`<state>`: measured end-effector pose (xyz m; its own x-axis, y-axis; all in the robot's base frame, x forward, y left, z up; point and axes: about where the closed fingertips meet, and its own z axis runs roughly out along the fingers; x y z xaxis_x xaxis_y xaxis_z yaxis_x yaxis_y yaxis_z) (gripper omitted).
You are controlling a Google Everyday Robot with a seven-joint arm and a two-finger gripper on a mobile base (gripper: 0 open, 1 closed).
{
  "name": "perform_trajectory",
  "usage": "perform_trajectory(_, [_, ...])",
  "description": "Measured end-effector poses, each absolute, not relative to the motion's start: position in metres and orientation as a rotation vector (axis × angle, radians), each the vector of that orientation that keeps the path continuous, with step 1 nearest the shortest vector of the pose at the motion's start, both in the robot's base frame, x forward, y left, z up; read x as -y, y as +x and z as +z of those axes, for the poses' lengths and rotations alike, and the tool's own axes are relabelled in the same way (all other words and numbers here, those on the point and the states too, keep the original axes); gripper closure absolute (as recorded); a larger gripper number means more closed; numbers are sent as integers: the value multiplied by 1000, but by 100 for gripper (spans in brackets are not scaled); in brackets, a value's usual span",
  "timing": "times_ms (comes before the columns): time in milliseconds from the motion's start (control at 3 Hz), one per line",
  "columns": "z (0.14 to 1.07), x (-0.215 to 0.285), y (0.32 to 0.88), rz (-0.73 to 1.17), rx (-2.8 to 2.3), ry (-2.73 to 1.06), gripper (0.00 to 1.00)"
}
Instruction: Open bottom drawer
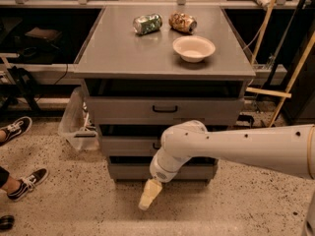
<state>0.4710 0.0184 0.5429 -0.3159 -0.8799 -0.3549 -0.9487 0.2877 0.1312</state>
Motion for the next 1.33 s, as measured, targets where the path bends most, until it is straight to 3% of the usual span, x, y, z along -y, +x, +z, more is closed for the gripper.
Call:
perform_trajectory(667, [471, 51, 557, 473, -2309, -1371, 0])
perform_trajectory(1333, [425, 47, 574, 450, -2364, -1310, 0])
